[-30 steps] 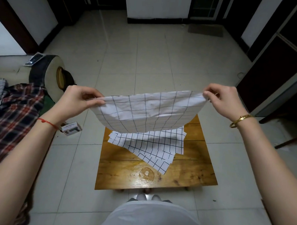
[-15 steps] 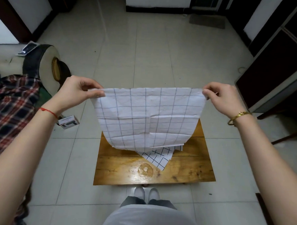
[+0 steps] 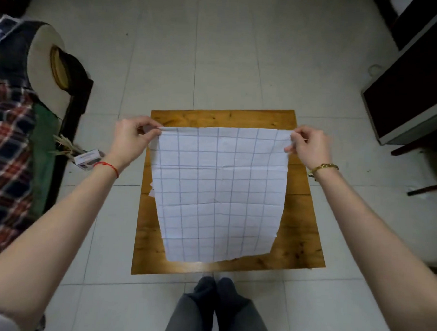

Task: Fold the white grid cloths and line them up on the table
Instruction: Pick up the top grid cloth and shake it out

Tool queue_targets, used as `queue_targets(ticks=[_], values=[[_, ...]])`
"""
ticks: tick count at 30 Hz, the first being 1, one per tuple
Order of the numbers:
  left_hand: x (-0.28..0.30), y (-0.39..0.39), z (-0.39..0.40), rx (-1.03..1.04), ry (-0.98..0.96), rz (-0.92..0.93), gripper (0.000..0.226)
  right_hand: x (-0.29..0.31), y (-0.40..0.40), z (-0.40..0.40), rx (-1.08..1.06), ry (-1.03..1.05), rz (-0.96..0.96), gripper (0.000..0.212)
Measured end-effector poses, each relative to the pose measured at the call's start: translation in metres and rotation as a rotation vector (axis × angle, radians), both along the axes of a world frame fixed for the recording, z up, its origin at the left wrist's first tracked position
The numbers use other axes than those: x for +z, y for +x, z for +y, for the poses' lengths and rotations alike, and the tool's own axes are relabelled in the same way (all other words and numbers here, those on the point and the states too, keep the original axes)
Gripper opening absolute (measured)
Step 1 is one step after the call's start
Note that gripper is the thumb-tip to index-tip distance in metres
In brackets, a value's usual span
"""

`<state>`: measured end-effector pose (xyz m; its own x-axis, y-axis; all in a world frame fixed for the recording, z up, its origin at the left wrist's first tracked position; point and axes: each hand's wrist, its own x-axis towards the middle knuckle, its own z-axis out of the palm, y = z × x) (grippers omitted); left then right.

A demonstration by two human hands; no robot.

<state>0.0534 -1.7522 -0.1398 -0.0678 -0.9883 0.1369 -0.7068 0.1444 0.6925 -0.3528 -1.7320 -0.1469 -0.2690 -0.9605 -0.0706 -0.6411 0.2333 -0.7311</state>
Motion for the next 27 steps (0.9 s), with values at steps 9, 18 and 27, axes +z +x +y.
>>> queue_targets(ticks=[9,18,27], values=[[-0.069,0.000,-0.035,0.026,0.098,-0.010,0.011,-0.061,0.006,-0.033,-0.032,0.013,0.018,0.016],[-0.095,0.003,-0.025,-0.026,0.173,-0.051,0.011,-0.093,0.007,-0.022,-0.039,0.073,0.033,0.017],[-0.138,0.006,0.024,-0.092,0.382,-0.053,0.010,-0.125,0.011,0.025,0.019,0.295,0.136,0.012]])
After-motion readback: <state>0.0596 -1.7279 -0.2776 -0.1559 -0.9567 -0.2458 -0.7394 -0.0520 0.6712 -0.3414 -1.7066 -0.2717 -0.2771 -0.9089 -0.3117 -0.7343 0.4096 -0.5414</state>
